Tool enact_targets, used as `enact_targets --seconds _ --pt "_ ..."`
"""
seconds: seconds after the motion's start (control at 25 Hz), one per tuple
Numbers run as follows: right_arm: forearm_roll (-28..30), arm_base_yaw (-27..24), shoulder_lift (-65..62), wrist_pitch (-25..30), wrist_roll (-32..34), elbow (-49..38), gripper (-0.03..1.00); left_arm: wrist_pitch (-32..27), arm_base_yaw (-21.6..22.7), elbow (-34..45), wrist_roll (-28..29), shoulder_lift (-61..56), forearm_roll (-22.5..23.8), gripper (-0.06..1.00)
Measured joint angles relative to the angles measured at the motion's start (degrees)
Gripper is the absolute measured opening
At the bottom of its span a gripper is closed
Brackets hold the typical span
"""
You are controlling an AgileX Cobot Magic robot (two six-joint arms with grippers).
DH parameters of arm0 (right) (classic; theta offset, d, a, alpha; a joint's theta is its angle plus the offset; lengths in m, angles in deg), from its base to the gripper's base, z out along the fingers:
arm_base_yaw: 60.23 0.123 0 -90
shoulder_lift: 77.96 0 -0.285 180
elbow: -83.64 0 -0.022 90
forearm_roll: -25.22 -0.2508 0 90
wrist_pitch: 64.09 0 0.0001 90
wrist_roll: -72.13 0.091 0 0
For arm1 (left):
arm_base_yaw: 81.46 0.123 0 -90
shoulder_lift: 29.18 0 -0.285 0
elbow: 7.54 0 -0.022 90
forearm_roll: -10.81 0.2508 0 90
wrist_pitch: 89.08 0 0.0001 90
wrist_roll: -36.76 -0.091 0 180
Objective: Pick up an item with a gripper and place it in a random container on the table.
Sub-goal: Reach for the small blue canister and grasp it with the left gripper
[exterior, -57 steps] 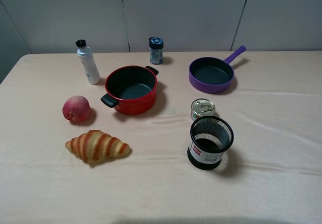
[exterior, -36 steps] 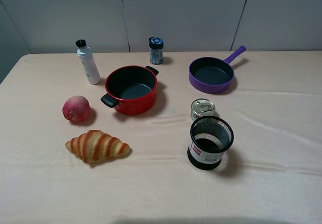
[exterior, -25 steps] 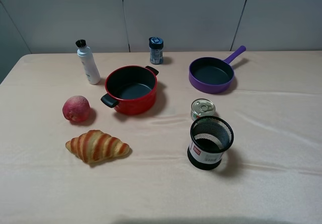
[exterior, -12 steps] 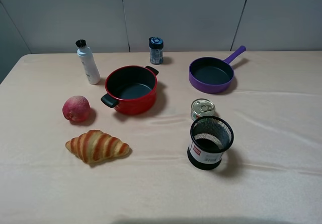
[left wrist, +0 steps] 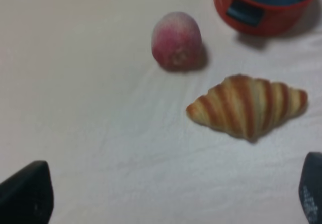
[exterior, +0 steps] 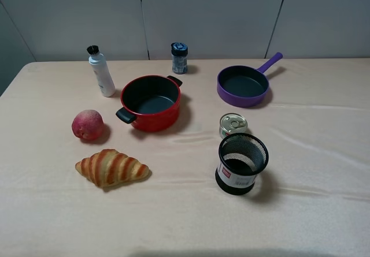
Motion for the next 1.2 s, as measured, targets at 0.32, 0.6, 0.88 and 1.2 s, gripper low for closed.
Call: enact_targets --seconds 0.32,0.6,0.88,1.2 --pt "0.0 0.0 0.0 0.0 0.0 0.0 0.69 0.1 0.0 -7.9 -4.0 14.9 0.0 0.99" --pt "0.0 0.0 0.0 0.0 0.0 0.0 0.69 0.2 0.0 -15.3 -4.4 24.7 0.0 0.99" --pt "0.0 0.0 0.0 0.0 0.0 0.0 0.69 0.1 0.0 -23.9 -4.4 35.4 -0.9 0.99" --pt "0.0 0.0 0.0 0.0 0.0 0.0 0.69 -1.9 -0.5 -37.1 -4.4 49.2 -1.1 0.99"
